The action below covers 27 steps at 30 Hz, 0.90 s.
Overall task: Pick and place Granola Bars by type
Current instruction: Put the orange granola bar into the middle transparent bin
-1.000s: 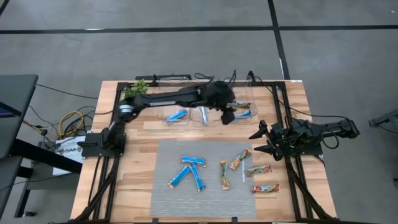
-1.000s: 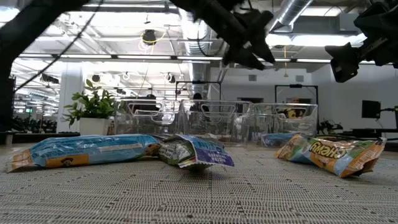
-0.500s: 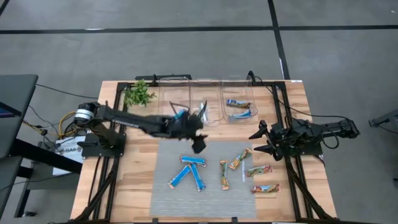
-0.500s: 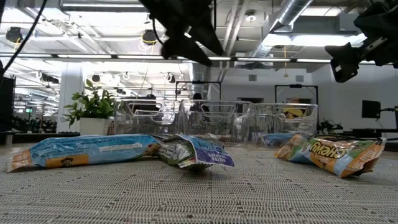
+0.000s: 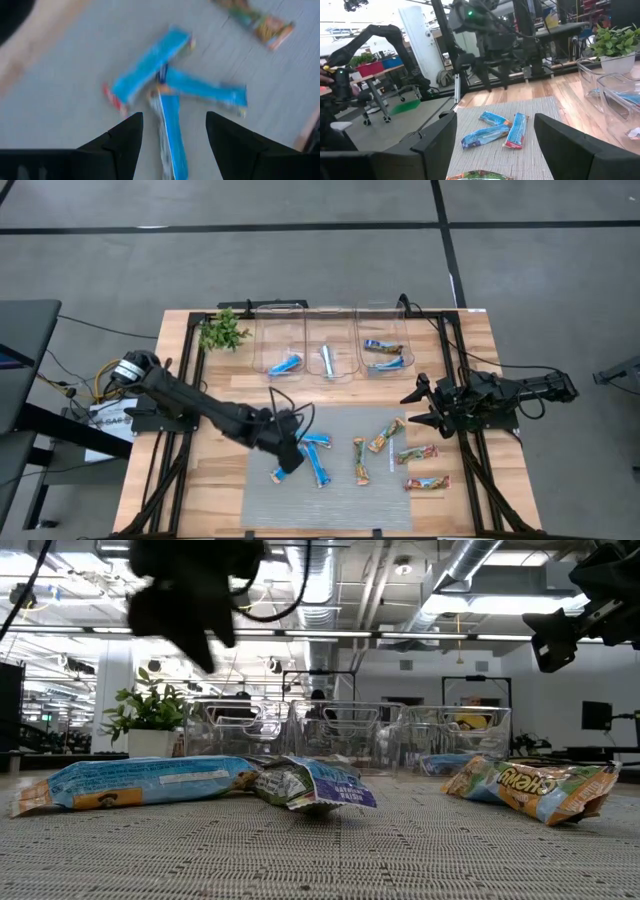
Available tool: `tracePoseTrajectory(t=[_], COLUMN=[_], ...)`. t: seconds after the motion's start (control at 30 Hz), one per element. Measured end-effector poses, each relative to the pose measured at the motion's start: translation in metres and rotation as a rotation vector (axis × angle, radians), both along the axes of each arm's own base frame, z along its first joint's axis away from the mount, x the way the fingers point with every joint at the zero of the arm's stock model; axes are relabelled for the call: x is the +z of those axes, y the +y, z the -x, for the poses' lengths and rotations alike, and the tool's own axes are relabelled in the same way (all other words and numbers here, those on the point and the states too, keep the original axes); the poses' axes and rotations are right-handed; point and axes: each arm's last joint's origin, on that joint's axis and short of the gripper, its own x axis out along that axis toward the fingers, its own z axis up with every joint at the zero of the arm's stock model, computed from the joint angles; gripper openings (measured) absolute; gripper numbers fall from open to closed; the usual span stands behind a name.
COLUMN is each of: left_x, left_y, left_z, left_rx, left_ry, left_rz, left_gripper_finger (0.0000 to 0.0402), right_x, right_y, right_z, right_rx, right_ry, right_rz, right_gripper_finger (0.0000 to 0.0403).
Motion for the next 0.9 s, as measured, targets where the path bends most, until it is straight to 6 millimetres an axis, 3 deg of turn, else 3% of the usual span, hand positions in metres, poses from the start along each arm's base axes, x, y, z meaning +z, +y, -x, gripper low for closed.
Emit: tracePoseTrajectory(t=[0.2,0.43,0.9], left_x=[-0.002,-0.008,-0.061], left_y=[-0.018,-0.033,-0.059], left_z=[0.013,0.023,0.003], left_rx=[0.067,0.048,-0.118], left_ry=[0.068,0.111,0.152], left_rz=[0.095,0.079,0.004], left_gripper_finger=[0.0209,0.0209,0.0209], right_x=[0.000,0.000,0.000], right_y=[0.000,0.000,0.000], right_z=[0.000,0.000,0.000], right_rx=[0.000,0.000,0.000], right_ry=[0.000,0.000,0.001], right_rz=[0.000,0.000,0.000], right_gripper_finger=[0.0260,0.0260,0.0260])
